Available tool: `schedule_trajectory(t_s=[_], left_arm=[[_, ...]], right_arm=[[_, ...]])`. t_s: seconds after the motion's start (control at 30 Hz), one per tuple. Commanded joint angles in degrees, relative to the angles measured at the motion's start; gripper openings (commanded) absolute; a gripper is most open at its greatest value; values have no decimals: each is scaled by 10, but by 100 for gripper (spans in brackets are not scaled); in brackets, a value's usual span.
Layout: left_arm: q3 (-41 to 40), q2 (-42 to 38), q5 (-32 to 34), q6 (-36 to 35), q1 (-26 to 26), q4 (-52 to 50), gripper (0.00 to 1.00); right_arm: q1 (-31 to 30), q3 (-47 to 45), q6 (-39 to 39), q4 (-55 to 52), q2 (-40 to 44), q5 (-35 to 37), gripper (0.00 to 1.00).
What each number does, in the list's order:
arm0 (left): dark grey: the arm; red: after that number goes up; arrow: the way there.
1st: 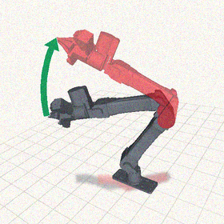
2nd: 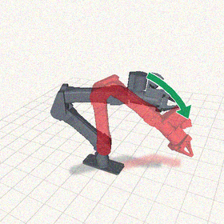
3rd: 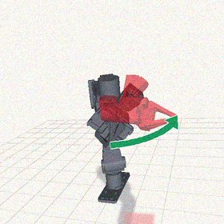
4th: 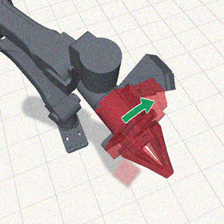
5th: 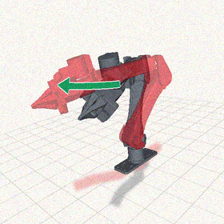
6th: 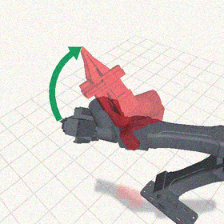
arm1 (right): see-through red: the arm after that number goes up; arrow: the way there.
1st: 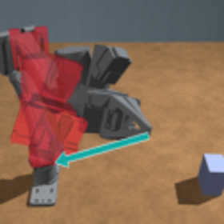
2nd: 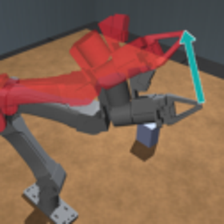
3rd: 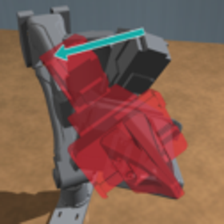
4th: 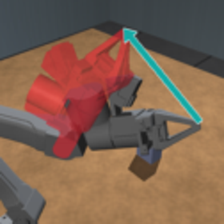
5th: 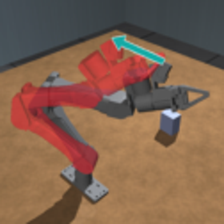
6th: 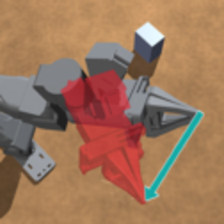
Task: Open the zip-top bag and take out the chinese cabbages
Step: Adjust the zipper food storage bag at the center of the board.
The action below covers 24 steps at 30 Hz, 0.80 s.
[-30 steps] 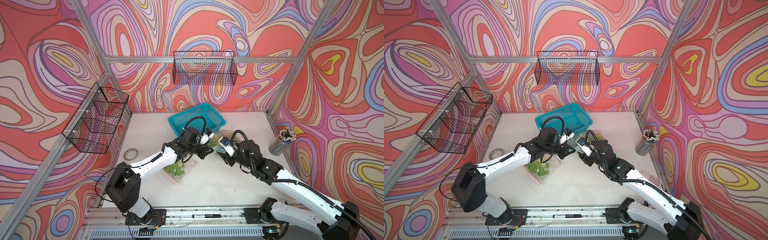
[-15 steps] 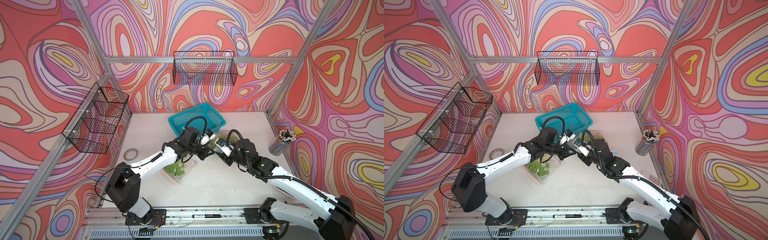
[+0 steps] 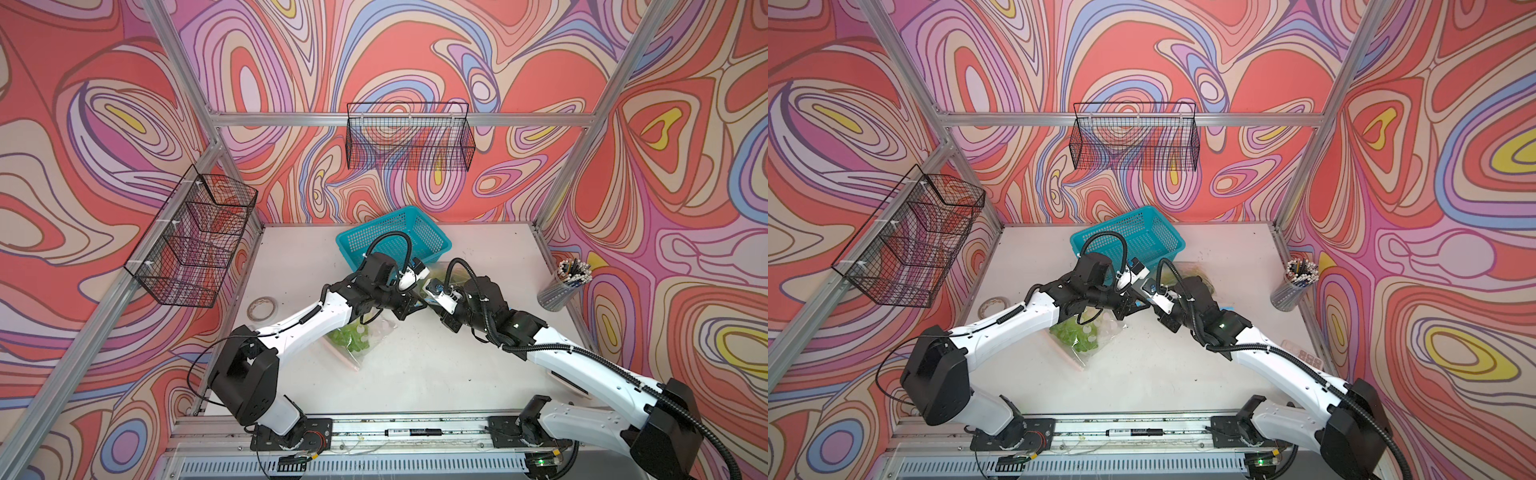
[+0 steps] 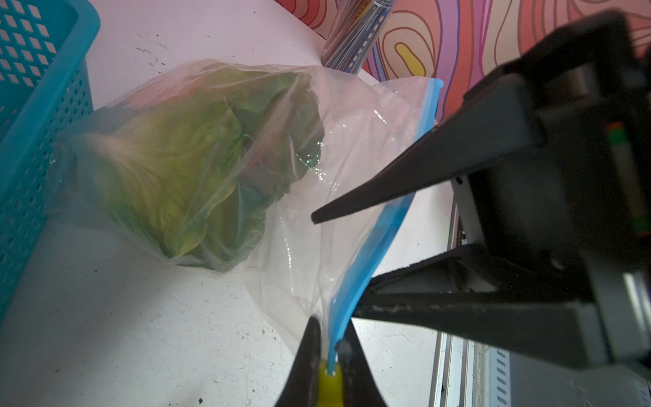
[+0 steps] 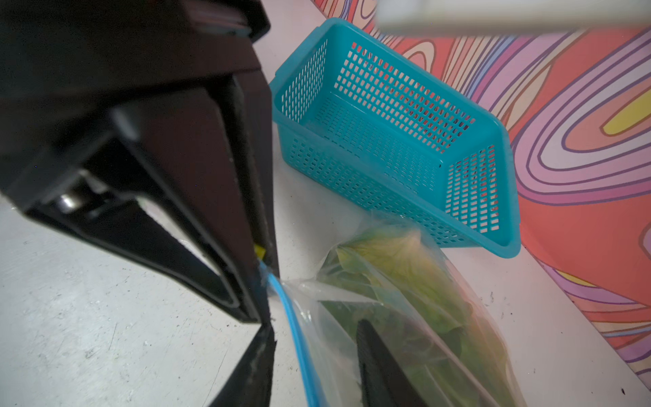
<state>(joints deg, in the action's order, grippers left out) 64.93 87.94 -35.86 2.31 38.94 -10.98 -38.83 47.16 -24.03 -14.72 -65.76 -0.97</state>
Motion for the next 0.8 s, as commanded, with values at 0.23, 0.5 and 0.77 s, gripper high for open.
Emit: schedule_trajectory(t_s=[0.23, 0.5, 0.77], left_arm=[[-7, -20, -45, -17, -6, 4, 3], [-35, -37, -7, -3, -11, 33, 33], [-113, -86, 41, 14, -11, 125, 64]], right_arm=[[-3, 23, -5, 3, -9, -21, 21], [-3, 19, 15, 4, 3, -18, 1], [-3, 20, 45, 10, 1, -38, 0]])
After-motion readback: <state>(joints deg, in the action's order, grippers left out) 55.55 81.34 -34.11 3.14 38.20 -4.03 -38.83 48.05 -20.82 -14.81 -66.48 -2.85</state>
